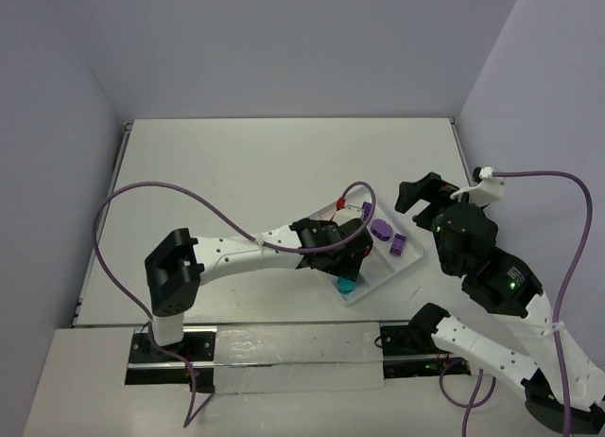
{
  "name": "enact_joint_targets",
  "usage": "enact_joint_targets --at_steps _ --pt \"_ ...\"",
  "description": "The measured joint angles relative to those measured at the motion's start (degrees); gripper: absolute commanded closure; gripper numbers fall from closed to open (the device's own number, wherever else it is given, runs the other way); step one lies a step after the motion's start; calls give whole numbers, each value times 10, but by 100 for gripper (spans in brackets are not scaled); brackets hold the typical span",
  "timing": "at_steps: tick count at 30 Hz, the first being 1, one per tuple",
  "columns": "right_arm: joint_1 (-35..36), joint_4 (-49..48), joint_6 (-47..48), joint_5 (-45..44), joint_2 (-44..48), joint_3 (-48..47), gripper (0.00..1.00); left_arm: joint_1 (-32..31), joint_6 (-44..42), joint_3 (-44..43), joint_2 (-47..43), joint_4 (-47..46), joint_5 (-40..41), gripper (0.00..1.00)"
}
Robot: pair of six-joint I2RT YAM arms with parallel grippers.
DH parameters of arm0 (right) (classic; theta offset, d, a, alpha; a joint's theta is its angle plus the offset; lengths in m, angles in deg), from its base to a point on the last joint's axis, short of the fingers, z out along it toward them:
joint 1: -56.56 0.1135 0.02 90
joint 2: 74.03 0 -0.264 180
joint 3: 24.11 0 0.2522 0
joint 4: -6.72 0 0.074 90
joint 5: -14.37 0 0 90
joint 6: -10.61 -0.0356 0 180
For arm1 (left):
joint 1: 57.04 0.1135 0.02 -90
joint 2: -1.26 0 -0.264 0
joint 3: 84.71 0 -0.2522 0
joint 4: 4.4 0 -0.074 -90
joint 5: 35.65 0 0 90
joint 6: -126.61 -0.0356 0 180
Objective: Sort the legos into containers by color
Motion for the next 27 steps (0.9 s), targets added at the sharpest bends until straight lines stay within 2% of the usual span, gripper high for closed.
enact_joint_targets --at_steps 5,13,22,27 --pt "0 7 0 9 -12 -8 0 31 -3 25 -63 6 15 18" --pt "-4 14 0 63 -60 -8 0 244 -31 107 -258 5 30 16" --pt "-52 14 -3 139 -116 3 0 420 -71 114 -397 3 31 16" --pt "-84 15 -5 157 -113 22 0 481 -93 114 -428 4 15 16"
